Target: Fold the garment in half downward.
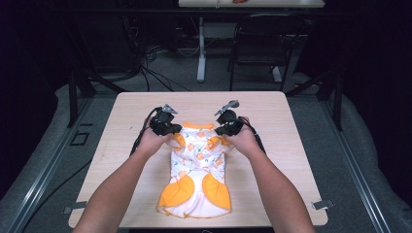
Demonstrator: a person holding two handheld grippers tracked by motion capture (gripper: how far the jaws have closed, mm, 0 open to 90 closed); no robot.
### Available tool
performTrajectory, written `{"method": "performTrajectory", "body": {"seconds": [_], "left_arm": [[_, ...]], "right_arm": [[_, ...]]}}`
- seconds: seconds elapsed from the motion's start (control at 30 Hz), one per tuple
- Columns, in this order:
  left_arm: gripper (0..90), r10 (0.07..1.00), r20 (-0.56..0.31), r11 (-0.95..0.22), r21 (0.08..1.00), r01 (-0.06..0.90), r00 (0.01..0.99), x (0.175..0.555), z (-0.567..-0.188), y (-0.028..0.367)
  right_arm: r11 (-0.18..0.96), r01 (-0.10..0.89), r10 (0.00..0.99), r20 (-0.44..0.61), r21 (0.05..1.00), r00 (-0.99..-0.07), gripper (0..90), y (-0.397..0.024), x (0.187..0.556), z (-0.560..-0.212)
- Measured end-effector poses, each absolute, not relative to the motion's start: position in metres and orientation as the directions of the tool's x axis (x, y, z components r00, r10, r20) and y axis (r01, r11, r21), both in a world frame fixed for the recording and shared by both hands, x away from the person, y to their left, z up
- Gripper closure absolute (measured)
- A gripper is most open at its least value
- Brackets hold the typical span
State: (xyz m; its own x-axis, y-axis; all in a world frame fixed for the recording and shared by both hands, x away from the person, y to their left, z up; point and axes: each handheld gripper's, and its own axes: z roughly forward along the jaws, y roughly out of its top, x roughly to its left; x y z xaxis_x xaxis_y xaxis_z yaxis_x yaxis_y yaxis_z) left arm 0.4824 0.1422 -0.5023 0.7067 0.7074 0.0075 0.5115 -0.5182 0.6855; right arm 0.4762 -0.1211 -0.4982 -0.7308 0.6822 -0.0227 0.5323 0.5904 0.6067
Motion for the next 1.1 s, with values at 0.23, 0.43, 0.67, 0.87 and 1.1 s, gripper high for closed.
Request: {"method": "performTrajectory", "body": {"seconds": [0.23,0.43,0.67,0.87,1.1], "left_arm": [[85.7,0.712,0.027,-0.508,0.709,0.489,0.701,0.482,-0.485,0.146],[85.6,0.709,0.033,-0.503,0.725,0.471,0.705,0.482,-0.476,0.148],[85.5,0.708,0.04,-0.49,0.747,0.449,0.705,0.481,-0.467,0.148],[85.5,0.708,0.063,-0.486,0.766,0.421,0.703,0.48,-0.455,0.146],[85.6,0.707,0.083,-0.472,0.795,0.381,0.702,0.477,-0.443,0.148]], "right_arm": [[0.601,0.502,0.679,-0.065,0.622,-0.732,89.2,-0.116,0.475,-0.48],[0.606,0.483,0.676,-0.089,0.632,-0.732,89.2,-0.115,0.475,-0.47],[0.6,0.46,0.68,-0.115,0.654,-0.724,89.2,-0.117,0.476,-0.458],[0.59,0.438,0.689,-0.139,0.678,-0.711,89.2,-0.118,0.476,-0.445],[0.575,0.409,0.697,-0.162,0.709,-0.699,89.2,-0.12,0.474,-0.43]]}}
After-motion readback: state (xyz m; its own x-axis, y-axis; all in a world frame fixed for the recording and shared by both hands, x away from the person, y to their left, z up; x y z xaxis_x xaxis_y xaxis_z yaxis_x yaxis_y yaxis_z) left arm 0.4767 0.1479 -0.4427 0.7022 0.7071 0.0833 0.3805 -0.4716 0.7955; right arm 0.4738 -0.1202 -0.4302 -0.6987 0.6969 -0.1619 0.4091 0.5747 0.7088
